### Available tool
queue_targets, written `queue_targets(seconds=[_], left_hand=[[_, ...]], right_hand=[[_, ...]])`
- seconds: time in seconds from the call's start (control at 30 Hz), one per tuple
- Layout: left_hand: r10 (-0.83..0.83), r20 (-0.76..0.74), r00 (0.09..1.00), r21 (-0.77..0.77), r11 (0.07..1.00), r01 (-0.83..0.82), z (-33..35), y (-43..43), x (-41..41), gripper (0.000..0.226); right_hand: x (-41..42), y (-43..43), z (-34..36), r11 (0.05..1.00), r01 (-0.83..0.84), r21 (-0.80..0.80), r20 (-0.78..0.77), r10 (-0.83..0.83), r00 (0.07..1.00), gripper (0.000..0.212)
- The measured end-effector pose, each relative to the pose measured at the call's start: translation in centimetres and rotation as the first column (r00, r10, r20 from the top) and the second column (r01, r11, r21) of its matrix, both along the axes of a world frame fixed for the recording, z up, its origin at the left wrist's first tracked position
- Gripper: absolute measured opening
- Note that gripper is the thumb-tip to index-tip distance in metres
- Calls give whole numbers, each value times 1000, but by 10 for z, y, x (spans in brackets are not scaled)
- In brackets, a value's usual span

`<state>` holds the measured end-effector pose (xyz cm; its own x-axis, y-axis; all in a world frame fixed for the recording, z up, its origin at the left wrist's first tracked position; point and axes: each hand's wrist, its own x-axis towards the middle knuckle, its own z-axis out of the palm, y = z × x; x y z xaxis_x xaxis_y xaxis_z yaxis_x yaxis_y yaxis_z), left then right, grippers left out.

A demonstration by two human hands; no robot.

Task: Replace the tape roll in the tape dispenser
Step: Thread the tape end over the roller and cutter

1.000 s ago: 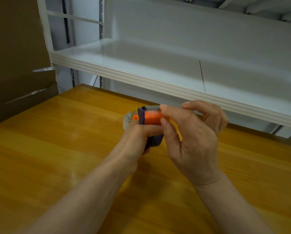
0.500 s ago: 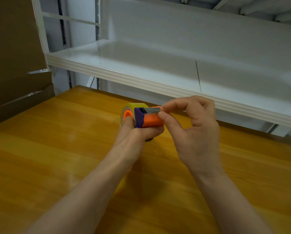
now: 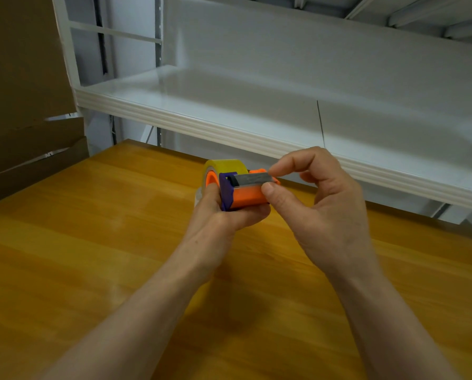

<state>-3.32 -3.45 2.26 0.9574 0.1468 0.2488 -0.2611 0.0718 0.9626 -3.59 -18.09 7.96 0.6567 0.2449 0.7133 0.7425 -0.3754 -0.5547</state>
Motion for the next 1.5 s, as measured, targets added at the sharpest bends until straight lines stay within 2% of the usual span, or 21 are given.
queue_targets(seconds=[0.27,0.4,0.5,0.73,0.8,0.9,1.03,1.2,1.3,1.43,1.5], left_hand=[[-49,-1,999,19,999,49,0,-1,-2,57],[-69,-3,998,32,997,69,-1,-1,-2,61],[-53,-5,999,48,997,54,-2,-1,-2,66],[-144,8,990,8,990,144,1,-1,-7,58],[-171,19,985,4,985,171,2,-3,-9,55],[-201,39,979,21,980,200,4,-7,-12,51],[-238,36,971,9,971,238,3,-14,-13,40],[-340,6,941,-76,938,339,-2,-21,-16,25],[-378,8,926,-102,921,377,-5,-26,-17,26],[-417,-13,909,-114,904,413,-11,-28,-17,40],[-434,-6,901,-119,895,430,-12,-28,-16,35]], right_hand=[[1,-10,8,996,-75,-55,-29,73,997,25],[4,-20,12,995,-90,-52,-39,88,995,21],[5,-26,15,996,-87,-23,-39,86,996,17],[9,-46,21,992,-60,112,-86,69,994,16],[12,-51,16,998,-32,53,-162,40,986,19],[13,-57,0,993,-13,-121,-275,-21,961,30],[10,-57,-35,954,-21,-301,-334,-84,939,51],[4,-49,-59,978,-44,-204,-337,-28,941,62],[-1,-47,-62,992,-25,-124,-327,-17,945,53],[-4,-48,-63,1000,-9,-14,-349,4,937,44],[-5,-49,-63,1000,-10,21,-364,17,931,42]])
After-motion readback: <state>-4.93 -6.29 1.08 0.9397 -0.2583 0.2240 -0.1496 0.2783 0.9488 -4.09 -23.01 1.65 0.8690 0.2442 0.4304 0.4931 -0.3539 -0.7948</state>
